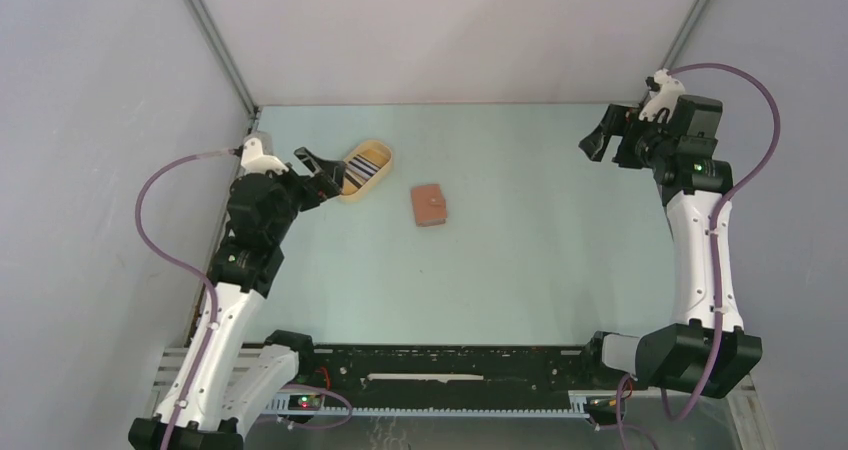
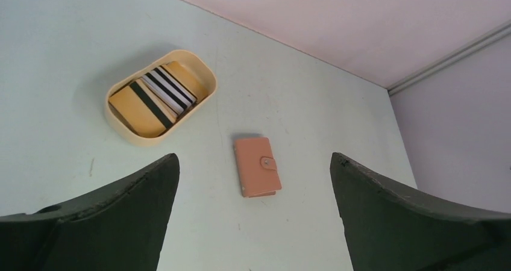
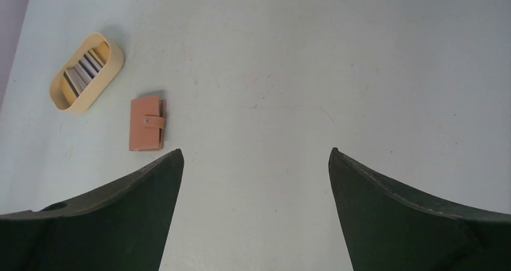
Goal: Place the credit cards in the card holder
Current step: Pick up the card holder from the center of the board.
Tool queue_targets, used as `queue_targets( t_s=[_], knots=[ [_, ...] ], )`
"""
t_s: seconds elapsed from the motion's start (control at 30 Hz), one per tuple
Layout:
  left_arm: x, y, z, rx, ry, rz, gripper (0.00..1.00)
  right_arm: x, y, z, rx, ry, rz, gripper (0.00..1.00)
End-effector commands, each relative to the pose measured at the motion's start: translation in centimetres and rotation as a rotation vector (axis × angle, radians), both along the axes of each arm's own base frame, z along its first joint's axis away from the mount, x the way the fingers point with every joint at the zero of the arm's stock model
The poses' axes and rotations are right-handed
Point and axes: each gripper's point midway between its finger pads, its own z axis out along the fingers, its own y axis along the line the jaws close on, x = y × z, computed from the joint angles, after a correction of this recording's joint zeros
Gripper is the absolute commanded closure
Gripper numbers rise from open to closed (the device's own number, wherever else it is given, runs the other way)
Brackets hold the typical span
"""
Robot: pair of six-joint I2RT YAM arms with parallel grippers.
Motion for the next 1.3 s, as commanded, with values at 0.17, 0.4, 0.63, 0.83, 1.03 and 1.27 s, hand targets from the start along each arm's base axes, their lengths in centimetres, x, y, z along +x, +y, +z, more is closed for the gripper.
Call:
queue_targets(
  t_s=[0.17,0.4,0.63,0.83,1.03,1.27],
  knots=[
    [1.3,-2.4,2.7,-0.097,-0.046,-0.108,0.0,-1.0,4.8,3.8,-0.034,-0.162,0.378,0.0],
    [2.4,-4.1,-2.1,-0.219,0.047,-0.098,0.02,-6.0,13.8,0.0,-0.167,-0.162,0.9,0.0],
    [4.3,-8.2,-9.2,-0.322,0.24,-0.139,0.08,-4.6,17.7,-4.1,-0.06,-0.002,0.94,0.0],
    [6.3,-11.1,-13.5,-0.278,0.388,-0.197,0.15,-3.3,19.5,-9.2,0.094,0.282,0.903,0.1],
    [7.2,-13.4,-18.8,-0.25,0.543,-0.249,0.24,-3.9,21.6,-13.4,0.109,0.411,0.939,0.19],
    [7.9,-14.5,-22.6,-0.232,0.636,-0.263,0.31,-4.9,23.0,-14.8,0.155,0.463,0.978,0.19]
  ],
)
